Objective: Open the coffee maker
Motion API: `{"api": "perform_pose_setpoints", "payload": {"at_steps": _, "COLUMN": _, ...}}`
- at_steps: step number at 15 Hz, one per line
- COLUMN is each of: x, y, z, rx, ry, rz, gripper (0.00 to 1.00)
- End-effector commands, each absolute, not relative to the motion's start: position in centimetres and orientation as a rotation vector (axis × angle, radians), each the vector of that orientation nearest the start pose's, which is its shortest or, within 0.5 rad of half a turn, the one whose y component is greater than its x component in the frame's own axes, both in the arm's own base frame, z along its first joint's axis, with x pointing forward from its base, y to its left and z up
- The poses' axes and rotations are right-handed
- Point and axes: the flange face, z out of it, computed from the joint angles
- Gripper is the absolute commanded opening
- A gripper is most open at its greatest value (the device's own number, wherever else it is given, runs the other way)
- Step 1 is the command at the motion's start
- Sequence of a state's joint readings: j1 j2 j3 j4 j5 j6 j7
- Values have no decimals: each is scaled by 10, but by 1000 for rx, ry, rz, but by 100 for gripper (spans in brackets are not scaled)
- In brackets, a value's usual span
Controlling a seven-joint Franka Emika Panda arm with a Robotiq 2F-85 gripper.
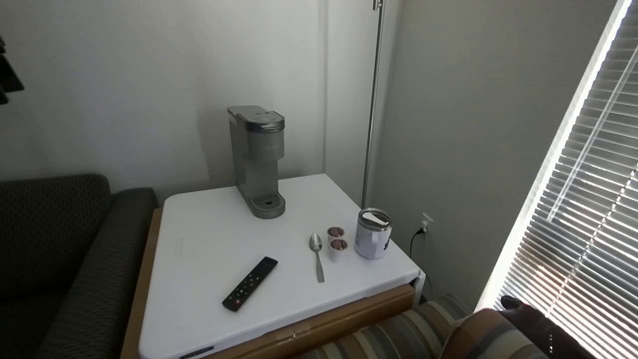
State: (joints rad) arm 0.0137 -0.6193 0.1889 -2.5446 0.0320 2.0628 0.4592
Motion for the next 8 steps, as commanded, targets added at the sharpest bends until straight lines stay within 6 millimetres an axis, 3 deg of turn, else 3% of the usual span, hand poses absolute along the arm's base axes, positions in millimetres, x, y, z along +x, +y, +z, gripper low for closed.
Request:
{"api": "perform_pose_setpoints", "payload": {"at_steps": 1, "x": 394, "y": 49, "z": 491, "rx": -3130, "ry": 503, "rz": -214, "gripper": 100}}
{"api": "perform_pose_setpoints", "payload": {"at_steps": 6, "x": 429, "y": 12, "z": 499, "rx": -3133, "ry": 511, "rz": -215, "gripper": 100}}
{"api": "perform_pose_setpoints", "payload": {"at_steps": 7, "x": 406, "y": 25, "z": 502, "rx": -3113, "ry": 537, "rz": -241, "gripper": 100}}
{"api": "perform_pose_setpoints", "payload": {"at_steps": 8, "x": 413, "y": 20, "z": 502, "rx": -3114, "ry": 535, "rz": -233, "gripper": 100}}
